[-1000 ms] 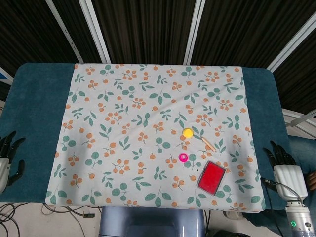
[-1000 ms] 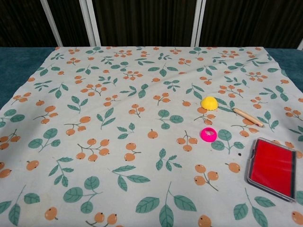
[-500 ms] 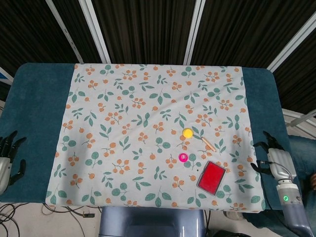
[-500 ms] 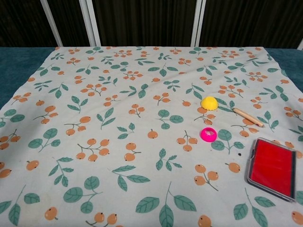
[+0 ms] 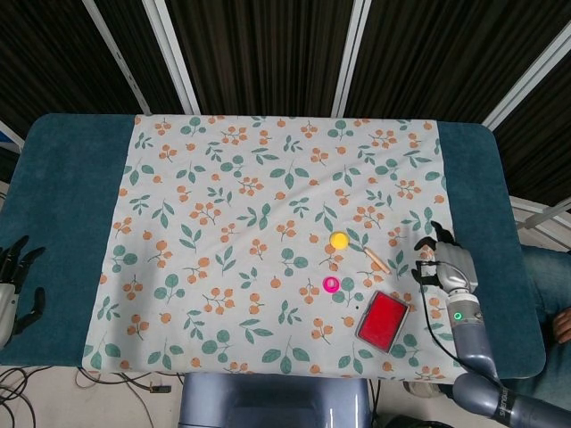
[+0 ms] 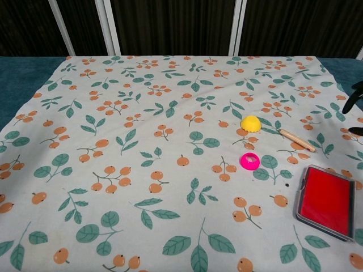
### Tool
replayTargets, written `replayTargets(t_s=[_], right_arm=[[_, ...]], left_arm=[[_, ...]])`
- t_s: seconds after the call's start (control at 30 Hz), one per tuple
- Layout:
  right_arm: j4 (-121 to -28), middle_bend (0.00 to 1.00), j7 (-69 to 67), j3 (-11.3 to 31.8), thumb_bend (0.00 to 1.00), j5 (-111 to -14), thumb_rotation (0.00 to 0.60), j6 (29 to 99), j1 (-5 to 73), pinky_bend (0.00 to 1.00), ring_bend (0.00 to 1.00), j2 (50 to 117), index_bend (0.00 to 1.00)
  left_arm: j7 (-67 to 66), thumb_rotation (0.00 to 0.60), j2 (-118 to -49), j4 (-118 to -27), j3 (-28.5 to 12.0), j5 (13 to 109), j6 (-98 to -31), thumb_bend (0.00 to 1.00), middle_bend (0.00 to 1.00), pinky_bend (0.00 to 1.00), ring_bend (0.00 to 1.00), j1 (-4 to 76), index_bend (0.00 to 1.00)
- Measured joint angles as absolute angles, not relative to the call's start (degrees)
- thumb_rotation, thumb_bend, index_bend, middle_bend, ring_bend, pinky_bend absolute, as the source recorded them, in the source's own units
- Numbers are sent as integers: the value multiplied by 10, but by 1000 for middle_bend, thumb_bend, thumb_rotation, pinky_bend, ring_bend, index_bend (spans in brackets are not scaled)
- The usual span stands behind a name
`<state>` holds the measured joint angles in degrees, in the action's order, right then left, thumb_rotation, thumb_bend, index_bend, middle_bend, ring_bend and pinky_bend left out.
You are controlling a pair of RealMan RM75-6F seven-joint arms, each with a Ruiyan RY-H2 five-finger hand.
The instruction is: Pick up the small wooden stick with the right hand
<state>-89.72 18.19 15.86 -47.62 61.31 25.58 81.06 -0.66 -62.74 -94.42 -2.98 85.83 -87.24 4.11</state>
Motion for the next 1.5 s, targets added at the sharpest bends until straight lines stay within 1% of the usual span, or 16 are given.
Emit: replayTargets(t_s=[0.17,0.23,0.33,0.57,0.87,1.23,1.5], right_arm=[[-894,48,223,161,349,-440,600,624,283,225,86,855,414],[-889,48,234,162,403,-435,600,631,291,225,86,868,414],[-879,47,252,165,440,-419,600,641,302,225,87,886,414],[-868,42,296,166,429,-379,600,661,320,225,86,915,416],[-850,41,310,159,325,-370,600,673,326,225,86,934,461],[-818,41,309,163,325,-361,600,667,333,225,86,956,477],[-807,42,313,165,354,-356,600,661,339,225,86,968,489]], left_arm=[[-1,600,-627,-943,-30,856,-871,548,0,42,59,41,139],[1,600,-627,-942,-30,856,-872,548,0,42,59,40,138],[3,600,-626,-941,-29,858,-873,548,0,42,59,39,138],[2,600,-628,-940,-29,860,-873,548,0,42,59,39,138],[3,600,-627,-938,-30,857,-871,548,0,42,59,40,138],[8,600,-628,-934,-30,864,-876,548,0,43,59,41,139],[8,600,-629,-934,-31,866,-878,548,0,43,59,41,139]])
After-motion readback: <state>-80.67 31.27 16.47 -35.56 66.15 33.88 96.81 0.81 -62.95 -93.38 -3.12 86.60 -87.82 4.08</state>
